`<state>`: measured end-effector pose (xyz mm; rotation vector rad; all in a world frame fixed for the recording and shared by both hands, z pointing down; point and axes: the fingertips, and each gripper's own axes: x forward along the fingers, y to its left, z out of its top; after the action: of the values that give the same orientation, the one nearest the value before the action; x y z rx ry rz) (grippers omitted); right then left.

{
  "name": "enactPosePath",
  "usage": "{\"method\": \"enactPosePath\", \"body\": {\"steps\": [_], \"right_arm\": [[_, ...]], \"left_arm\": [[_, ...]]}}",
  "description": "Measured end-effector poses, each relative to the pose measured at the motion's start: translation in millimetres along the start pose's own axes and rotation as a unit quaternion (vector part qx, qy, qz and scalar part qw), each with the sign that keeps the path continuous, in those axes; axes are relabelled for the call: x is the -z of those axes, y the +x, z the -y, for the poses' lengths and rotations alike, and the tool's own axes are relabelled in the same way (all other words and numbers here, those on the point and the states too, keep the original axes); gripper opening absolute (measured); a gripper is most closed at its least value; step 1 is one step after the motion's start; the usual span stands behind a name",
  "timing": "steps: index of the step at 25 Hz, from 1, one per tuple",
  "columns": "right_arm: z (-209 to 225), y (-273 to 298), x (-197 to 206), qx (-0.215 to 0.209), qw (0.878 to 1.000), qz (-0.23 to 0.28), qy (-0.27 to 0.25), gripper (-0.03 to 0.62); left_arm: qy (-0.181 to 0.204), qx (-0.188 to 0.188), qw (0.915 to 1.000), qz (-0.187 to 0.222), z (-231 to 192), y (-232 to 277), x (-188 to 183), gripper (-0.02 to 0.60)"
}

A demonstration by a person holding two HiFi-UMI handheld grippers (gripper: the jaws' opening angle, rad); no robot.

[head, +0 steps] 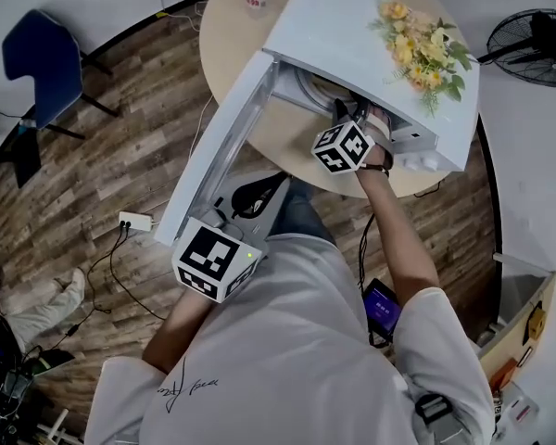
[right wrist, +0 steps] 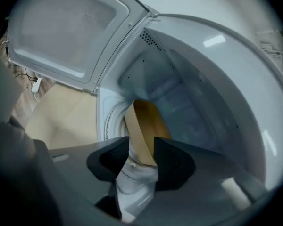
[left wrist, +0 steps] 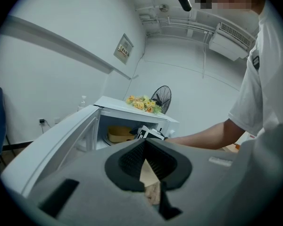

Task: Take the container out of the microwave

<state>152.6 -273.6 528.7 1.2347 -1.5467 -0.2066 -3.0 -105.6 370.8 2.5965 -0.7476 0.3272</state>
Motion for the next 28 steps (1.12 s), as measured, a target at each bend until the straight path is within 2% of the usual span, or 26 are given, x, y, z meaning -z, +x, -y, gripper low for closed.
{"method": "enactPosePath", "body": {"steps": [9,18,22,28], "right_arm": [[1,25,8,0.004,0.999,-0.025,-0.043,0.167],[4,41,4,0.0,0.998,-0.024,-0.062,0.162],[-1,43,7,-0.019,0.998,-0.031,-0.049,0.124],[-4,44,4,-0.023,0.995,-0.026,-0.095,0.092]], "left_arm": [[-0.006,-0.016,0.9998,-0.01,-4,1,4,-0.003],[-0.009,-0.028,0.9994,-0.02,-3,9,8,-0.003],[-0.008,-0.039,0.9989,-0.025,-5,10,8,-0.003],[-0.021,-0.042,0.9988,-0.013,-10,11,3,-0.003]]}}
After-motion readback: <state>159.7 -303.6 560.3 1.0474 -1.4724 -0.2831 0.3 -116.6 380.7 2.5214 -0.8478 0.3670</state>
